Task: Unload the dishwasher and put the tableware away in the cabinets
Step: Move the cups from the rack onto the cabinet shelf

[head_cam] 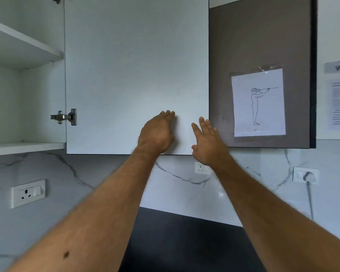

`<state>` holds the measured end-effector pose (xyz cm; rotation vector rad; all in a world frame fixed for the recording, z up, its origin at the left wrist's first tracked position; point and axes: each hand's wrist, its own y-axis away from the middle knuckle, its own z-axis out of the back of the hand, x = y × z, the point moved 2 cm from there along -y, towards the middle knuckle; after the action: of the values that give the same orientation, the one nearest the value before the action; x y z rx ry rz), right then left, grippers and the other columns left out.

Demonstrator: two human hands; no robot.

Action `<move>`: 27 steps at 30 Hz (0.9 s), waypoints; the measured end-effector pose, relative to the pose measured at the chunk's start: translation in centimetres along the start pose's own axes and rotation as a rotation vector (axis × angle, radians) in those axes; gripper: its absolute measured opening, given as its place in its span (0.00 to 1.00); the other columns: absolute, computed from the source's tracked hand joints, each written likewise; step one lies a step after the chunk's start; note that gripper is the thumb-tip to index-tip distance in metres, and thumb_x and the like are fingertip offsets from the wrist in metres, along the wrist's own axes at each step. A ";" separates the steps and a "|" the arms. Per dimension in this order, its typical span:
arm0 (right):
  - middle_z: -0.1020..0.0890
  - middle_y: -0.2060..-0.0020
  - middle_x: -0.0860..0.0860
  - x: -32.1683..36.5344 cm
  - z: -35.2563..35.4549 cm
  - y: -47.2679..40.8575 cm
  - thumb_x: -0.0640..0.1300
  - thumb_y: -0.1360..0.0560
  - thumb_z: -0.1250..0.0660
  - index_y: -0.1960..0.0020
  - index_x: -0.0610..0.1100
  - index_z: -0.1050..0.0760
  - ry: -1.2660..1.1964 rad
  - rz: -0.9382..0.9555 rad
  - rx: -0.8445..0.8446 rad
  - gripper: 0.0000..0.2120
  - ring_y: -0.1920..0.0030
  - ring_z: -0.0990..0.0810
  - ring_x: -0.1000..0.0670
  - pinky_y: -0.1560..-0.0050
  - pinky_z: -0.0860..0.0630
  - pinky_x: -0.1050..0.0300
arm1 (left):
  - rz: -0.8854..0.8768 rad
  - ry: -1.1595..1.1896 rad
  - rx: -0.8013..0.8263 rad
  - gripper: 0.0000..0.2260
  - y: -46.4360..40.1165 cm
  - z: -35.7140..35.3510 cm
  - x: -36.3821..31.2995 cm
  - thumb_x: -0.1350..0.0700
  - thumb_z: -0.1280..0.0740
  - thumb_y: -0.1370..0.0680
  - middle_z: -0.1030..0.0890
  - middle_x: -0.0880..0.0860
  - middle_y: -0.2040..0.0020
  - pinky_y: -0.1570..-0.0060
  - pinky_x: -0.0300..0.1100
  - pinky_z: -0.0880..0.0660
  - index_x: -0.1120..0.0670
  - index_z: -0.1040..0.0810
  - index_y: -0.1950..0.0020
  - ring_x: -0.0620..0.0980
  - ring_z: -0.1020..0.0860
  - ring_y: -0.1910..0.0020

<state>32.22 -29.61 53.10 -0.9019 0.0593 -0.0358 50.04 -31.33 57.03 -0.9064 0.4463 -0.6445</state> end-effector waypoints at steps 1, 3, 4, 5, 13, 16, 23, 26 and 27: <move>0.57 0.20 0.44 -0.1 -0.1 0.1 0.45 0.23 0.35 0.19 0.44 0.53 -0.019 0.005 0.015 0.38 0.21 0.59 0.43 0.22 0.55 0.43 | -0.007 0.000 0.007 0.31 0.0 -0.4 0.0 0.64 0.43 0.24 0.41 0.50 0.21 0.25 0.44 0.45 0.52 0.41 0.21 0.48 0.44 0.22; 0.59 0.20 0.45 -0.2 -0.1 0.3 0.43 0.23 0.36 0.19 0.44 0.54 -0.027 0.023 0.015 0.39 0.21 0.59 0.44 0.22 0.54 0.43 | -0.026 0.006 0.021 0.31 0.1 -1.2 0.0 0.64 0.43 0.24 0.41 0.52 0.21 0.25 0.43 0.46 0.54 0.41 0.21 0.50 0.44 0.22; 0.58 0.20 0.45 -0.3 0.0 0.5 0.42 0.23 0.36 0.19 0.44 0.54 -0.026 0.037 0.016 0.39 0.21 0.59 0.44 0.22 0.53 0.42 | -0.039 0.013 0.022 0.30 0.2 -1.6 -0.1 0.64 0.42 0.24 0.40 0.53 0.21 0.25 0.44 0.46 0.55 0.41 0.21 0.51 0.44 0.22; 0.57 0.20 0.45 -0.5 0.3 0.7 0.42 0.23 0.36 0.19 0.44 0.53 -0.026 0.056 0.017 0.38 0.20 0.58 0.44 0.22 0.52 0.42 | -0.056 0.017 0.011 0.30 0.3 -2.0 -0.3 0.64 0.42 0.24 0.39 0.55 0.22 0.25 0.44 0.46 0.57 0.41 0.21 0.52 0.43 0.22; 0.45 0.21 0.41 -5.8 3.8 4.3 0.47 0.23 0.33 0.22 0.43 0.40 0.100 0.050 -0.067 0.32 0.22 0.46 0.40 0.24 0.44 0.39 | -0.154 0.116 -0.060 0.35 0.9 -5.8 -3.5 0.63 0.37 0.25 0.49 0.58 0.20 0.23 0.51 0.48 0.59 0.48 0.20 0.57 0.51 0.21; 0.46 0.21 0.41 -9.2 4.9 8.3 0.49 0.22 0.34 0.23 0.43 0.40 0.144 -0.017 -0.052 0.31 0.22 0.47 0.39 0.24 0.44 0.39 | -0.234 0.197 -0.144 0.32 2.0 -6.9 -7.0 0.63 0.38 0.22 0.47 0.56 0.20 0.23 0.48 0.47 0.58 0.47 0.20 0.55 0.49 0.21; 0.46 0.22 0.39 -15.6 8.0 19.3 0.51 0.21 0.36 0.24 0.40 0.38 0.237 -0.235 0.028 0.30 0.23 0.45 0.36 0.25 0.44 0.38 | -0.431 0.467 -0.331 0.21 7.6 -10.6 -17.1 0.57 0.38 0.17 0.29 0.55 0.27 0.27 0.51 0.36 0.56 0.33 0.24 0.55 0.35 0.25; 0.49 0.21 0.40 -18.2 8.9 24.5 0.52 0.20 0.38 0.23 0.41 0.40 0.275 -0.322 0.092 0.30 0.22 0.48 0.37 0.23 0.47 0.40 | -0.321 0.594 -0.118 0.21 11.9 -13.0 -20.7 0.57 0.37 0.18 0.18 0.52 0.40 0.33 0.54 0.30 0.51 0.32 0.25 0.58 0.27 0.32; 0.49 0.21 0.40 -19.0 9.3 26.4 0.53 0.20 0.38 0.23 0.42 0.40 0.291 -0.356 0.118 0.30 0.22 0.48 0.37 0.23 0.48 0.40 | -0.293 0.623 -0.030 0.23 13.4 -14.0 -21.9 0.59 0.37 0.18 0.18 0.52 0.40 0.35 0.53 0.27 0.50 0.34 0.23 0.58 0.25 0.34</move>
<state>14.01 -4.92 38.79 -0.7751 0.1654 -0.4983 29.91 -18.46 40.14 -0.7937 0.8883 -1.2001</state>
